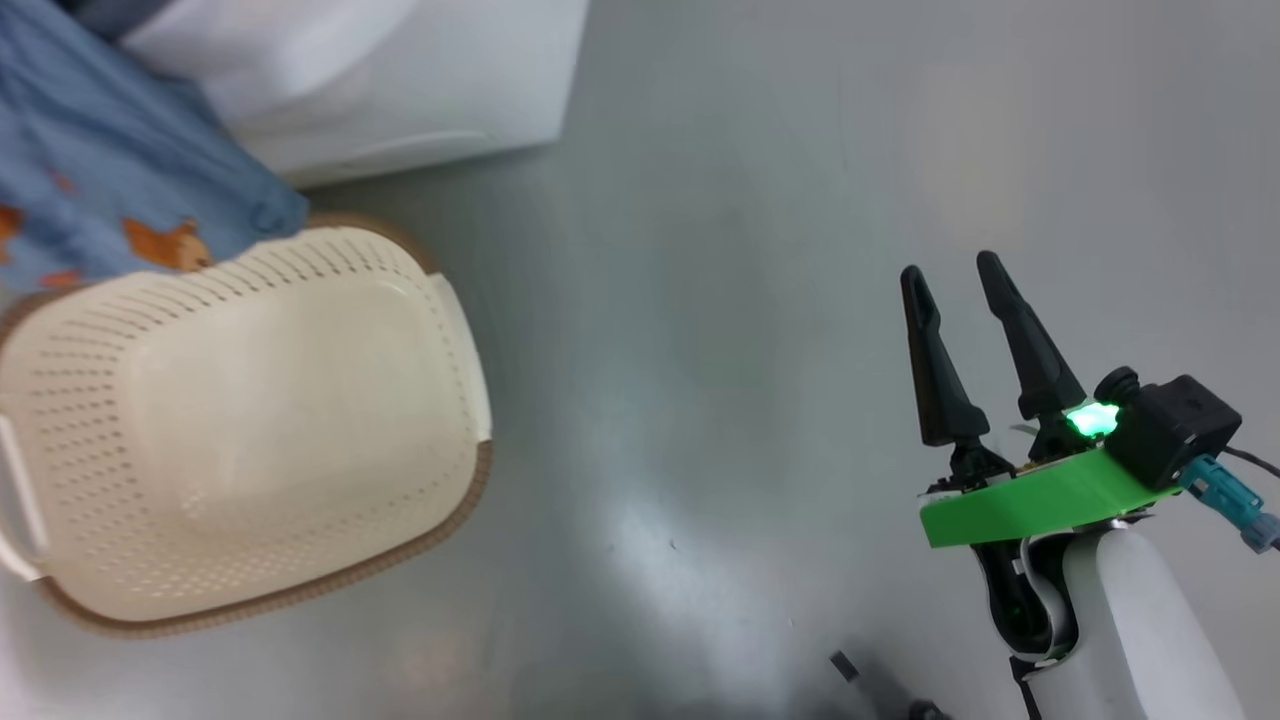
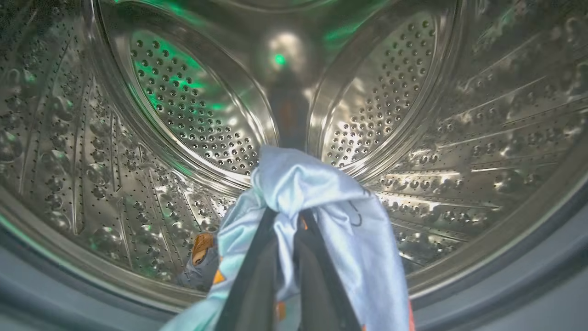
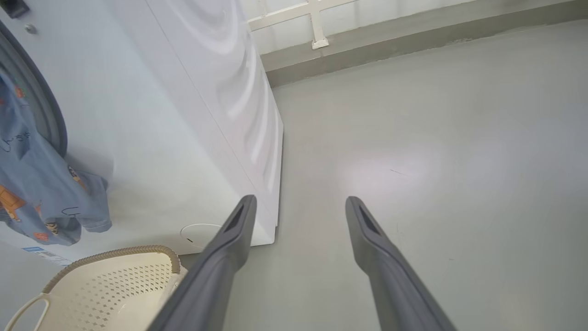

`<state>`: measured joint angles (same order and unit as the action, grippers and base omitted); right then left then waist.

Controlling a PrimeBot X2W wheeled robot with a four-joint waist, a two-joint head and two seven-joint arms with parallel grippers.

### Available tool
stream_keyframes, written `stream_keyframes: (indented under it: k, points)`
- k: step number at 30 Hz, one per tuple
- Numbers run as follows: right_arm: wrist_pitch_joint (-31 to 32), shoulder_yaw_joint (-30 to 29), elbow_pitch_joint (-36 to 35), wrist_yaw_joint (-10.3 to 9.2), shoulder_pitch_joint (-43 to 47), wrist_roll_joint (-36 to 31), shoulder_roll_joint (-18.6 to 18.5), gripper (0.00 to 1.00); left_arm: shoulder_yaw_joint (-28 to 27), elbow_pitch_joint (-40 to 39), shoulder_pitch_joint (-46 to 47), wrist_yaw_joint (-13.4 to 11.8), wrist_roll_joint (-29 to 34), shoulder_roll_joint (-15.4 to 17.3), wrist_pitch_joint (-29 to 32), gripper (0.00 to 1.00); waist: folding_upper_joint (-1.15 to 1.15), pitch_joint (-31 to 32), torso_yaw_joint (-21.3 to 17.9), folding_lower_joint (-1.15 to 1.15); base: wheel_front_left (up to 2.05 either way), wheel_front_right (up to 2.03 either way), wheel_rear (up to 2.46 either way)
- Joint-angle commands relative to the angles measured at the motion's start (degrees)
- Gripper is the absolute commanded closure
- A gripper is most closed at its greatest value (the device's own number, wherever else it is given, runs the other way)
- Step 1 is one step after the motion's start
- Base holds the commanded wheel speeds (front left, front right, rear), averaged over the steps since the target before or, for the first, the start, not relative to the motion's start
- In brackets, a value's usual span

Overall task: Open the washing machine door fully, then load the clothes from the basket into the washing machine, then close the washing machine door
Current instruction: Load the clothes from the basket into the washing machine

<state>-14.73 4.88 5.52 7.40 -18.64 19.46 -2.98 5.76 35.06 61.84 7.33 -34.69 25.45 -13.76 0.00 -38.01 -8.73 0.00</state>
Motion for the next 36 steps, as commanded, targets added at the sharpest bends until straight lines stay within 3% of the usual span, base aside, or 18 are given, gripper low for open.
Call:
stream_keyframes:
  k: [1,10,20,22,29,36]
  points:
    - [-0.27,1.52,-1.58,0.09,0.28,0.78,0.11,0.00,-0.27,-0.11,2.11,0.15,-0.15,4.70,0.17,1.00,0.00,-5.10,-3.93,0.00,0.00,0.00,0.00]
    - [-0.27,3.03,-2.60,0.09,-0.28,4.35,0.11,0.00,4.99,6.31,16.50,0.15,-0.31,12.69,0.49,1.00,0.00,-10.66,-8.30,0.00,0.00,0.00,0.00]
    - [-0.27,5.40,-2.86,0.09,-0.62,7.44,0.11,0.00,11.67,11.50,31.64,0.15,3.15,18.72,1.18,1.00,0.00,-14.05,-12.62,0.00,0.00,0.00,0.00]
    - [-0.27,5.67,-2.84,0.09,-0.40,7.81,0.11,0.00,9.65,13.11,36.07,-0.34,2.42,19.08,-0.16,1.00,0.00,-14.26,-12.87,0.00,0.00,0.00,0.00]
    - [-0.27,6.12,-2.64,0.09,-0.19,7.87,0.11,0.00,11.37,16.80,39.95,-0.66,6.13,19.97,-0.95,1.00,0.00,-14.28,-13.08,0.00,0.00,0.00,0.00]
    - [-0.27,6.83,-2.37,0.09,-0.65,7.53,0.11,0.00,16.39,22.83,40.02,-0.07,8.24,18.28,-0.09,1.00,0.00,-14.31,-12.69,0.00,0.00,0.00,0.00]
